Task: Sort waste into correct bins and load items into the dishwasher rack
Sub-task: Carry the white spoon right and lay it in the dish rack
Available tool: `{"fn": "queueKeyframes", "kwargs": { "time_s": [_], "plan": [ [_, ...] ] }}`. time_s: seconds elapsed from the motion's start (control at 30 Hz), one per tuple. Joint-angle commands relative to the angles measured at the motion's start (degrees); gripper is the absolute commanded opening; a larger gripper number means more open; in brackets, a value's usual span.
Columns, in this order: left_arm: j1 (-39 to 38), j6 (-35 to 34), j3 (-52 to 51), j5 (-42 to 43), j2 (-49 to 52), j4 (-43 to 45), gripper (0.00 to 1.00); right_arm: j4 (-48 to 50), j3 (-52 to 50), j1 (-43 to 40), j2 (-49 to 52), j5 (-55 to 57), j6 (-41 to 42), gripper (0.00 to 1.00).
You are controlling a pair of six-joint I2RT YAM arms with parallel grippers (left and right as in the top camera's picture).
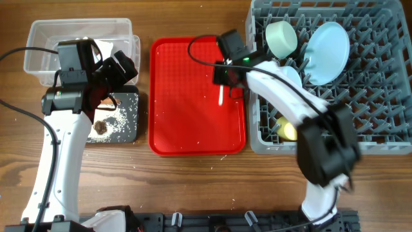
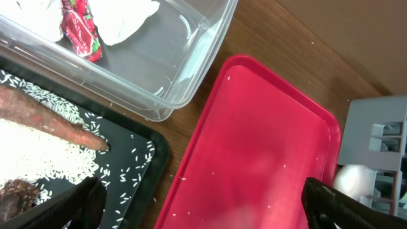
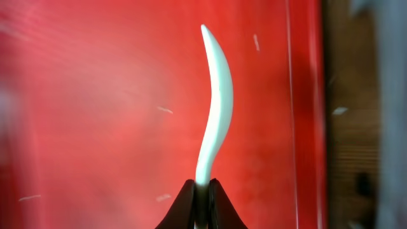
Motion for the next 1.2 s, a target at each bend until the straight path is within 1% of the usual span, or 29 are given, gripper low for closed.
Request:
{"fn": "queueKeyframes", "kwargs": {
  "time_s": [0.0, 0.13, 0.2, 0.27, 0.33, 0.43, 0.5, 0.57, 0.63, 0.7, 0.77, 0.83, 0.9, 0.93, 0.97, 1.0, 1.07, 1.17],
  "plan": [
    [-0.20, 0.90, 0.33, 0.63, -0.61, 0.15, 1.00, -4.26, 2.49, -3.15, -16.61, 4.72, -1.27, 0.04],
    [-0.20, 0.92, 0.33, 0.63, -0.63, 0.15, 1.00, -14.56, 2.49, -10.23, -28.13, 11.13, 0.04, 0.04],
    [-0.20, 0.92, 0.33, 0.63, -0.61, 0.15, 1.00, -20.59, 2.47, -14.73, -31.34, 15.10, 7.19, 0.04],
    [-0.20, 0.92, 0.33, 0.63, -0.61, 0.15, 1.00, -27.82, 1.90, -20.59, -33.27, 19.93, 16.70, 0.04],
    [-0.20, 0.92, 0.33, 0.63, -0.61, 0.15, 1.00, -34.86, 0.87, -25.90, -33.16, 22.01, 27.91, 0.04],
    [-0.20, 0.92, 0.33, 0.63, -0.61, 0.15, 1.00, -38.93, -2.82, -30.62, -32.61, 21.18, 42.49, 0.04],
    [-0.20, 0.92, 0.33, 0.63, -0.61, 0.15, 1.00, -37.55, -6.03, -31.43, -32.48, 21.44, 45.53, 0.04],
    [-0.20, 0.92, 0.33, 0.63, -0.61, 0.15, 1.00, -33.88, -9.55, -31.47, -32.20, 21.38, 45.51, 0.04],
    [-0.20, 0.92, 0.33, 0.63, -0.61, 0.15, 1.00, -27.34, -13.81, -31.45, -31.41, 19.06, 45.48, 0.04],
    [-0.20, 0.90, 0.33, 0.63, -0.63, 0.15, 1.00, -22.82, -16.59, -31.45, -30.95, 18.36, 45.55, 0.05],
    [-0.20, 0.92, 0.33, 0.63, -0.61, 0.15, 1.00, -20.68, -17.79, -31.47, -30.58, 18.69, 45.51, 0.04],
    [-0.20, 0.92, 0.33, 0.63, -0.61, 0.15, 1.00, -20.50, -17.79, -31.47, -30.47, 19.26, 45.48, 0.05],
    [-0.20, 0.92, 0.33, 0.63, -0.61, 0.15, 1.00, -20.59, -17.79, -31.47, -30.47, 19.26, 45.35, 0.20],
    [-0.20, 0.92, 0.33, 0.63, -0.61, 0.15, 1.00, -20.65, -17.79, -31.47, -30.49, 19.26, 45.24, 0.31],
    [-0.20, 0.92, 0.33, 0.63, -0.61, 0.15, 1.00, -20.81, -17.77, -31.47, -30.49, 19.23, 45.20, 0.37],
    [-0.20, 0.92, 0.33, 0.63, -0.61, 0.15, 1.00, -20.96, -17.77, -31.47, -30.51, 19.23, 44.54, 0.50],
    [-0.20, 0.92, 0.33, 0.63, -0.61, 0.15, 1.00, -21.11, -17.42, -31.47, -31.12, 19.15, 42.25, 0.52],
    [-0.20, 0.92, 0.33, 0.63, -0.61, 0.15, 1.00, -22.25, -14.93, -31.47, -34.56, 19.26, 36.13, 0.52]
  ]
}}
